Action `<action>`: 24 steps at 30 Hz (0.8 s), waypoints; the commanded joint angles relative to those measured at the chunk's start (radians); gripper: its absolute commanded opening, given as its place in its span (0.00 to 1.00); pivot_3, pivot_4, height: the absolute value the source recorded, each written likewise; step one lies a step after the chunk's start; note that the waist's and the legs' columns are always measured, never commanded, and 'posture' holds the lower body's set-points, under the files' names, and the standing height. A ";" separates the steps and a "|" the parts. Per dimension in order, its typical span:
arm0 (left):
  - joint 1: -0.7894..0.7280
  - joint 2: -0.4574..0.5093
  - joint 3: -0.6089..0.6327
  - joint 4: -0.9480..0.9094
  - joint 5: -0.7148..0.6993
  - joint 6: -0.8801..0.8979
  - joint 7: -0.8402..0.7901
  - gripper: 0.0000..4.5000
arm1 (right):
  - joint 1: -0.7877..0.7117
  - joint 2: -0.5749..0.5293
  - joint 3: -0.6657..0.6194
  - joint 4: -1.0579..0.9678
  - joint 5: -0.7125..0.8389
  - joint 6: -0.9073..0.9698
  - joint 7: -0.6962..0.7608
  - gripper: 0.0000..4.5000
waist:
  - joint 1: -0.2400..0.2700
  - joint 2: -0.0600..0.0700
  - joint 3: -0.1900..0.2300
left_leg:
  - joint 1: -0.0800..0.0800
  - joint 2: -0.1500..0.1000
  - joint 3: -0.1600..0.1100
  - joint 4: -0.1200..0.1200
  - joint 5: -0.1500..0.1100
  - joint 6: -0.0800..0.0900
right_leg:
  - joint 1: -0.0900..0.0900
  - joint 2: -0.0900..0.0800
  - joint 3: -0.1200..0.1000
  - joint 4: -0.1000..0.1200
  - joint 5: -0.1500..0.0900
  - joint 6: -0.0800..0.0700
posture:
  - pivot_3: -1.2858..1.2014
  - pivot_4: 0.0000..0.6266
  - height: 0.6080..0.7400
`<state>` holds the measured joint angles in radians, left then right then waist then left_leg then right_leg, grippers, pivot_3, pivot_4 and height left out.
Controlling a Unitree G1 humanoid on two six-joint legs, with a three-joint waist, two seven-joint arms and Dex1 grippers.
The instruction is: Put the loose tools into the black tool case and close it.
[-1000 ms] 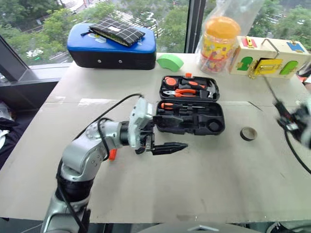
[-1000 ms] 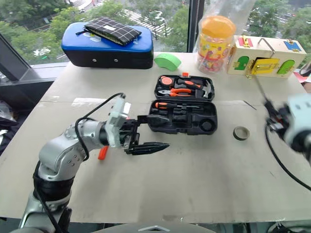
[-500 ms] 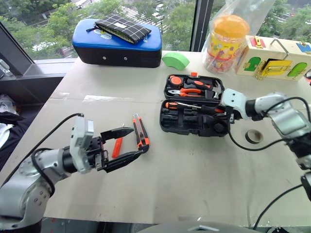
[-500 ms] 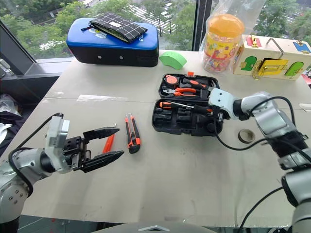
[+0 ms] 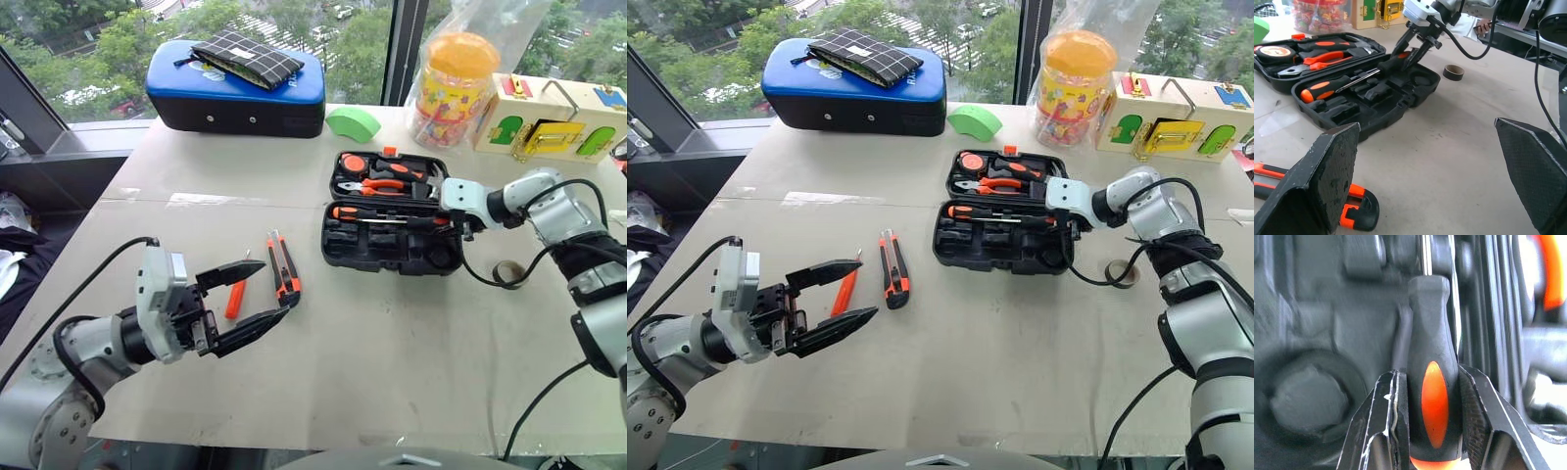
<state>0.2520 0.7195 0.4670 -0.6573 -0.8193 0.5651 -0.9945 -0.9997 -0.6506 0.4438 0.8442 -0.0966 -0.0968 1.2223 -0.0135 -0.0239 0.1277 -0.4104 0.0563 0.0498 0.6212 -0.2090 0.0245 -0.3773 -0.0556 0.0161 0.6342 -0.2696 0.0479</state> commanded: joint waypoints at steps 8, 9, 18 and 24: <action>-0.011 0.026 -0.004 0.018 0.009 -0.043 -0.008 1.00 | -0.013 0.016 -0.067 0.037 0.006 -0.067 0.138 0.75 | 0.002 0.000 0.000 | 0.000 0.000 -0.001 -0.004 0.000 -0.001 | 0.000 0.001 -0.003 0.000 0.000 0.000 | 0.52 0.24 1.00; -0.012 0.026 -0.006 0.018 0.008 -0.043 -0.006 1.00 | -0.011 0.014 -0.087 0.021 0.029 -0.044 0.167 0.75 | 0.001 0.000 0.000 | 0.000 0.000 -0.001 -0.005 0.000 -0.001 | 0.000 0.001 -0.003 0.000 0.000 0.000 | 0.52 0.24 1.00; -0.022 0.020 -0.021 0.019 0.002 -0.045 0.023 1.00 | 0.109 0.024 -0.328 -0.345 0.297 0.462 0.130 0.13 | 0.001 0.002 0.001 | 0.001 0.001 -0.001 -0.005 -0.001 -0.001 | -0.001 -0.001 -0.002 0.000 0.000 0.000 | 0.52 0.24 1.00; -0.004 0.012 -0.025 0.017 0.008 -0.051 0.043 1.00 | 0.343 0.138 -0.300 -0.571 0.182 0.504 -0.228 0.02 | 0.001 0.000 -0.001 | 0.000 0.001 -0.001 -0.005 -0.001 -0.001 | -0.002 -0.002 -0.002 0.000 0.000 0.000 | 0.52 0.24 1.00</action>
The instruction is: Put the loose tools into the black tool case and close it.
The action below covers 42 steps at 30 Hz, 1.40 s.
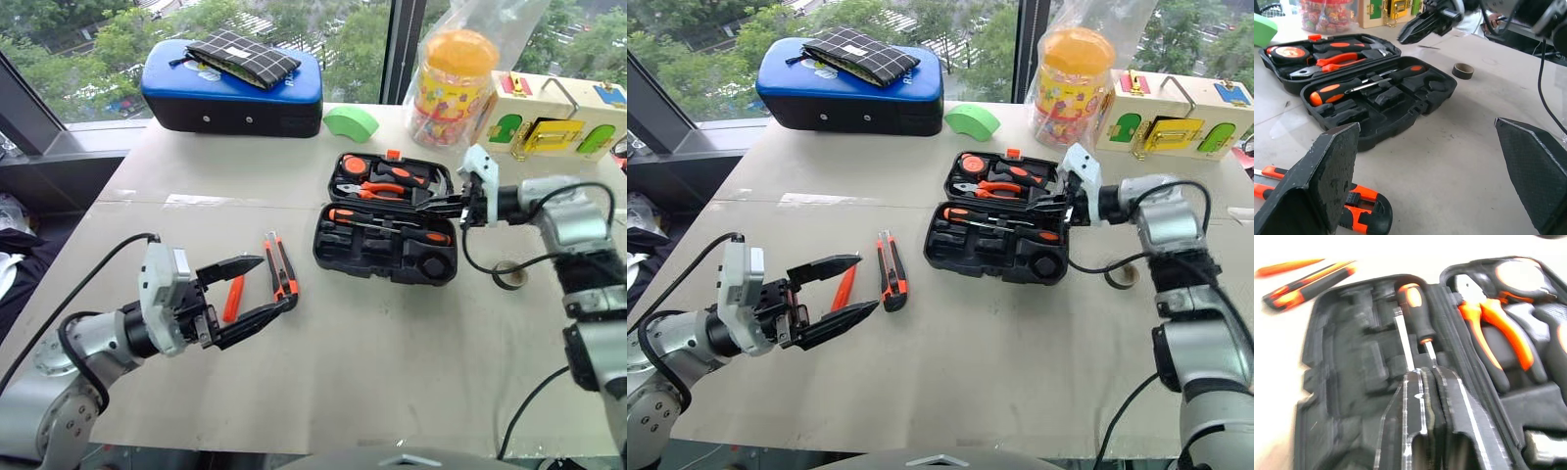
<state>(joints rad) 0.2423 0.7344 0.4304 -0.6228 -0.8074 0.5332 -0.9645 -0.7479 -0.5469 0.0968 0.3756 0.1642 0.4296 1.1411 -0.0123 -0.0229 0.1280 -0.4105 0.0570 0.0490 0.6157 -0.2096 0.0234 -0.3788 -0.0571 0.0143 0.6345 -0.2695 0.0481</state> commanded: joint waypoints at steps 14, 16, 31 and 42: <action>0.138 -0.167 0.055 -0.038 0.083 -0.017 0.326 1.00 | 0.256 0.055 -0.006 -0.414 0.047 -0.150 -0.173 0.02 | 0.001 -0.002 -0.004 | 0.011 0.001 0.004 -0.002 0.000 -0.001 | 0.007 -0.004 0.003 -0.001 -0.001 0.000 | 0.52 0.24 1.00; 0.157 -0.241 0.054 -0.045 0.152 0.027 0.501 1.00 | 0.319 0.014 -0.048 -0.559 0.169 -0.084 -0.107 0.14 | 0.001 0.001 -0.002 | 0.008 0.000 0.006 -0.003 0.000 -0.001 | 0.005 -0.006 0.005 0.000 0.000 0.000 | 0.52 0.24 1.00; -0.139 -0.370 -0.185 -0.160 0.152 0.439 0.958 1.00 | 0.556 -0.178 -0.173 -0.936 0.443 0.091 -0.075 0.99 | 0.027 -0.005 -0.004 | 0.003 -0.001 0.000 -0.001 -0.001 -0.001 | 0.004 -0.006 0.000 -0.005 -0.001 0.000 | 0.52 0.24 1.00; -0.190 -0.355 -0.179 -0.150 0.231 0.473 0.978 1.00 | 0.628 -0.213 -0.232 -0.995 0.481 0.090 -0.132 0.99 | 0.024 -0.005 -0.004 | -0.002 -0.002 -0.002 0.000 -0.001 -0.001 | 0.002 0.002 0.000 -0.007 -0.001 0.000 | 0.52 0.24 1.00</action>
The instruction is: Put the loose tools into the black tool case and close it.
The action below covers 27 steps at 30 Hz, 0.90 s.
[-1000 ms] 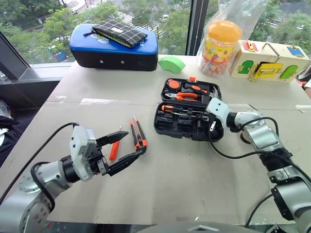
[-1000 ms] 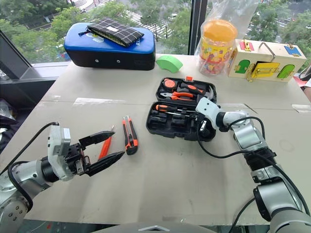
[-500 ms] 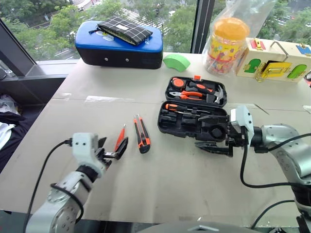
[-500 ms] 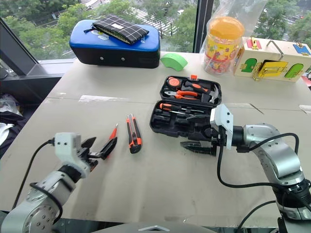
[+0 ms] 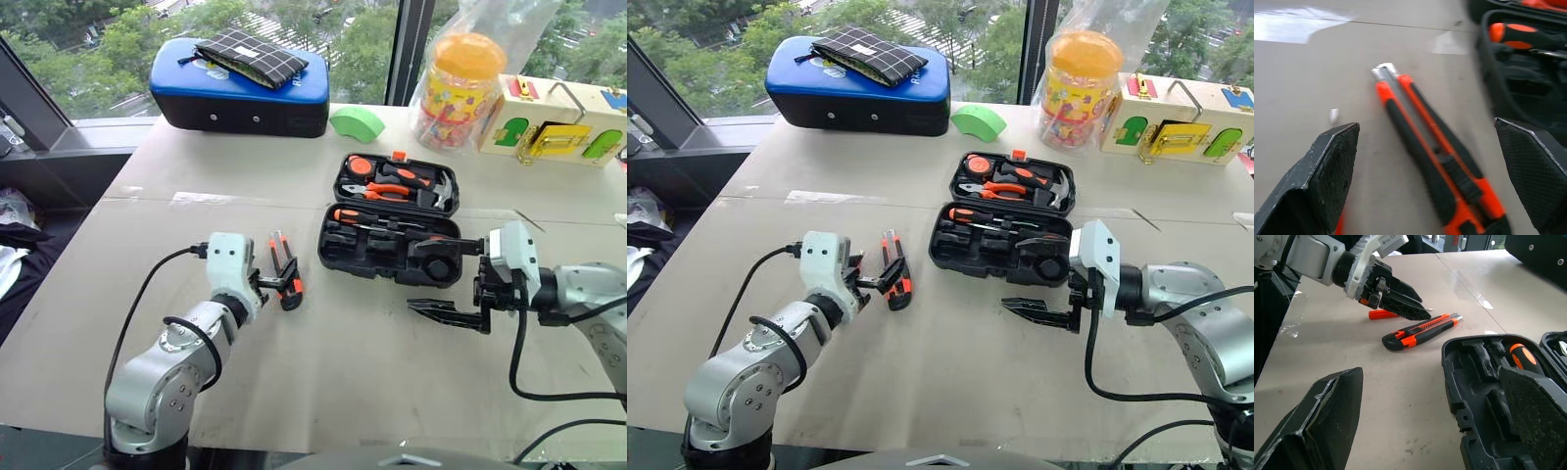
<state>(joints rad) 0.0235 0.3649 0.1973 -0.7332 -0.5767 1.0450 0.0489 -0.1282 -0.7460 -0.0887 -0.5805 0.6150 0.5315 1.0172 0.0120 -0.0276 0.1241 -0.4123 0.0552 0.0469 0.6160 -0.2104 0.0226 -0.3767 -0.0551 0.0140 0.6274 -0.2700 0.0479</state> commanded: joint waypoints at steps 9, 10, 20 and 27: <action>0.165 0.076 0.063 0.054 0.036 -0.075 -0.153 0.85 | 0.071 -0.043 -0.055 -0.096 0.055 -0.043 0.012 1.00 | 0.003 0.000 0.000 | 0.000 0.001 0.000 0.000 0.000 0.000 | 0.000 -0.005 0.000 0.000 0.000 0.000 | 0.52 0.24 1.00; 0.168 0.073 0.062 0.062 0.041 -0.079 -0.157 0.75 | 0.074 -0.045 -0.055 -0.097 0.055 -0.045 0.011 1.00 | 0.003 0.000 0.000 | 0.000 0.001 0.001 0.000 0.000 0.000 | -0.001 -0.007 -0.001 0.000 0.000 0.000 | 0.52 0.24 1.00; 0.196 0.049 0.107 0.072 0.076 -0.265 -0.231 0.07 | 0.108 -0.059 -0.063 -0.095 0.037 -0.067 -0.006 1.00 | 0.002 0.000 0.000 | -0.001 -0.001 0.001 0.000 0.000 0.000 | -0.001 -0.015 0.000 -0.002 0.000 0.000 | 0.52 0.24 1.00; -0.244 0.301 -0.089 0.307 0.016 -0.406 -0.781 0.07 | 0.161 -0.053 -0.130 -0.100 0.020 -0.083 -0.071 1.00 | 0.020 0.000 0.000 | -0.002 -0.002 0.001 0.002 0.000 0.000 | -0.001 -0.013 -0.005 -0.001 0.000 -0.001 | 0.52 0.24 1.00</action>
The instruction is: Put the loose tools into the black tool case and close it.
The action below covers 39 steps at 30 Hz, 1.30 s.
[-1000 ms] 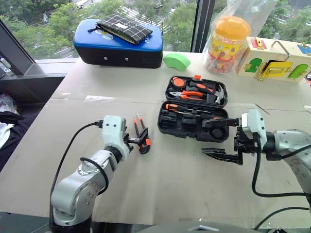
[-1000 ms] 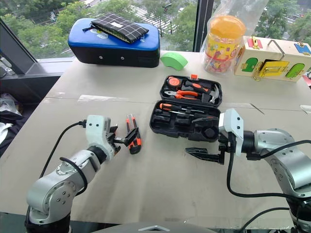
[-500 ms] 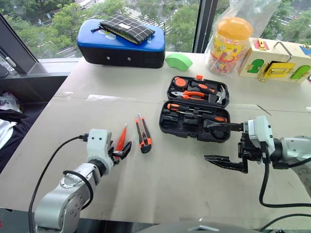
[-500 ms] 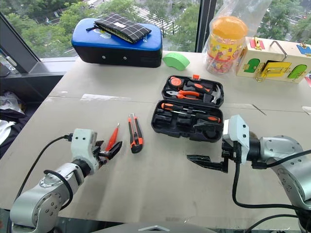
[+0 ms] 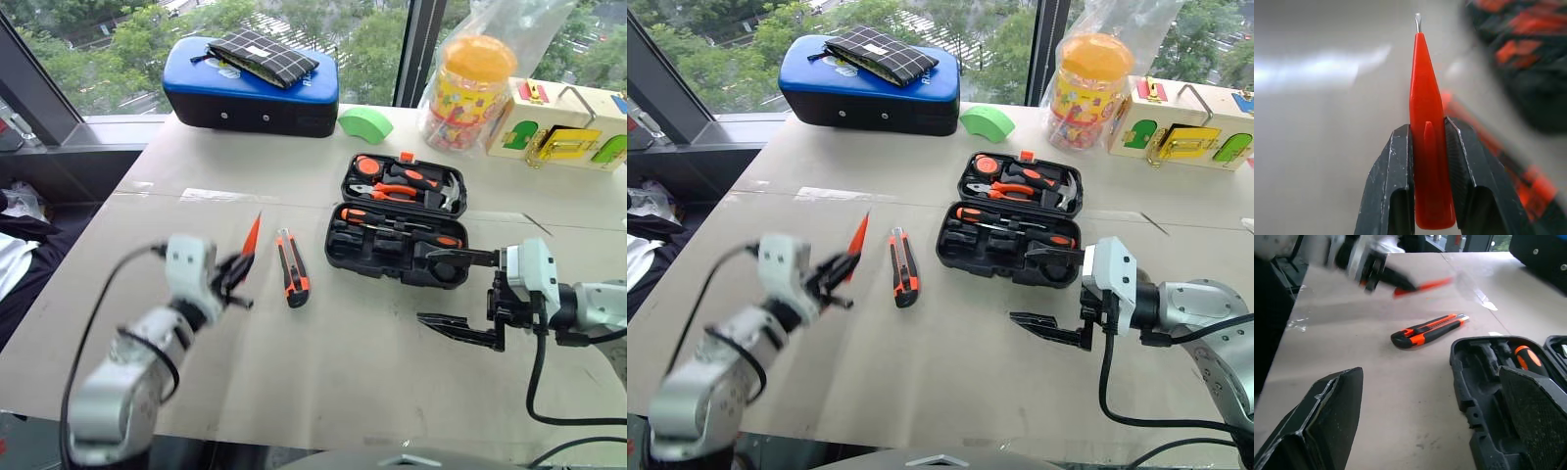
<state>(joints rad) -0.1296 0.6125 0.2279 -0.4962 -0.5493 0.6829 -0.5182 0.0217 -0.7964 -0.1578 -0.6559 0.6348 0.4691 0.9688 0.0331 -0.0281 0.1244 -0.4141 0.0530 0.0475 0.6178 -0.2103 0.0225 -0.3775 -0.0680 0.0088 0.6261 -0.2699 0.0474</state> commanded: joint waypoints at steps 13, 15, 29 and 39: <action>-0.852 -0.071 -0.646 1.207 0.494 -0.760 -0.854 0.07 | 0.166 -0.020 -0.180 -0.149 -0.010 -0.003 -0.102 1.00 | -0.018 -0.002 0.002 | -0.003 -0.010 0.001 0.000 -0.002 0.004 | 0.001 0.005 0.001 0.000 0.000 0.009 | 0.52 0.24 1.00; -0.915 -0.122 -0.676 1.305 0.553 -0.829 -0.864 0.07 | 0.192 -0.010 -0.198 -0.171 -0.008 -0.001 -0.123 1.00 | -0.019 -0.002 0.002 | -0.004 -0.010 0.001 0.000 -0.002 0.005 | 0.000 0.006 0.001 0.000 0.000 0.010 | 0.52 0.24 1.00; -1.137 -0.277 -0.686 1.559 0.740 -0.901 -0.814 0.07 | 0.239 -0.004 -0.219 -0.208 -0.015 -0.004 -0.183 1.00 | -0.021 -0.003 0.003 | -0.005 -0.008 0.000 0.004 -0.002 0.005 | 0.001 0.007 0.002 0.002 0.000 0.014 | 0.52 0.24 1.00; -1.167 -0.242 -0.681 1.686 0.802 -1.005 -0.845 0.07 | 0.264 0.008 -0.213 -0.219 -0.021 -0.009 -0.197 1.00 | -0.019 -0.003 0.003 | -0.005 -0.008 -0.001 0.005 -0.002 0.005 | 0.001 0.008 0.001 0.002 0.000 0.014 | 0.52 0.24 1.00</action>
<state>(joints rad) -1.2786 0.3750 -0.4667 1.1824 0.2433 -0.2988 -1.3494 0.2871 -0.7913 -0.3418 -0.8450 0.6062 0.4739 0.7805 0.0138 -0.0313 0.1272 -0.4190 0.0453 0.0469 0.6231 -0.2127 0.0271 -0.3764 -0.0603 0.0099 0.6286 -0.2701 0.0615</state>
